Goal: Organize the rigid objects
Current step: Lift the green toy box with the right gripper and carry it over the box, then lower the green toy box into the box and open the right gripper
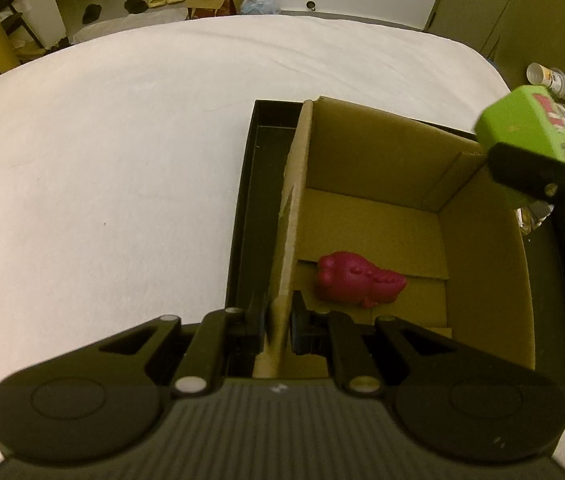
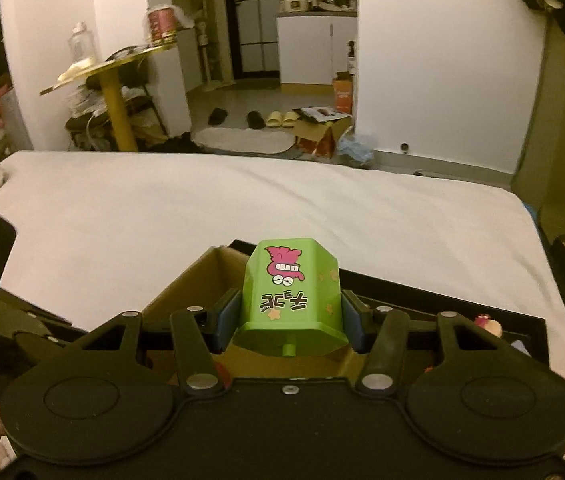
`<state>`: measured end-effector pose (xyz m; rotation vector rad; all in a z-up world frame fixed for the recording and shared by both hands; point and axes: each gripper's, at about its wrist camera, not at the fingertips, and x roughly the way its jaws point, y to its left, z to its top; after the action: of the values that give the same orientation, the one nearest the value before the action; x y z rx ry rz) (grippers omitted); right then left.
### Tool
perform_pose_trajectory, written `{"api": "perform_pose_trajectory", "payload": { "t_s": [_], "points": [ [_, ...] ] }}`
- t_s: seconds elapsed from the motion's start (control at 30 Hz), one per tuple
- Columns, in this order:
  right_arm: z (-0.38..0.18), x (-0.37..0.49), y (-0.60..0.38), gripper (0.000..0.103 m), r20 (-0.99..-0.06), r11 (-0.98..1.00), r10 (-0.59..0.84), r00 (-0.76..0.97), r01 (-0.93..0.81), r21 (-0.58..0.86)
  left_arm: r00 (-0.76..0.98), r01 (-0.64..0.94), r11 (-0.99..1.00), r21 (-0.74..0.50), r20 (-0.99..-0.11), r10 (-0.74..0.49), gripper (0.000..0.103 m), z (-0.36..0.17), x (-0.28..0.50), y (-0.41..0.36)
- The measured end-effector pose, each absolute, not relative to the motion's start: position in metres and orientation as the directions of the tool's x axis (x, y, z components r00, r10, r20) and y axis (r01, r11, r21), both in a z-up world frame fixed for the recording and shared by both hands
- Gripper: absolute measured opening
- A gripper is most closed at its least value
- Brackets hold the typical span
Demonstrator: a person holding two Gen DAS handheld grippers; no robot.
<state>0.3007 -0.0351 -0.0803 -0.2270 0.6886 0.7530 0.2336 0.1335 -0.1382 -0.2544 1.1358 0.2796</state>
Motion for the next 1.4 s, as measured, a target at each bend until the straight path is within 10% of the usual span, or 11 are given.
{"api": "perform_pose_trajectory", "payload": {
  "t_s": [1.4],
  "points": [
    [-0.139,0.323,0.026,0.053,-0.841,0.674,0.466,0.275,-0.726,0.136,0.405,-0.353,0.932,-0.082,-0.911,0.073,0.011,-0.139,0.231,0.138]
  ]
}}
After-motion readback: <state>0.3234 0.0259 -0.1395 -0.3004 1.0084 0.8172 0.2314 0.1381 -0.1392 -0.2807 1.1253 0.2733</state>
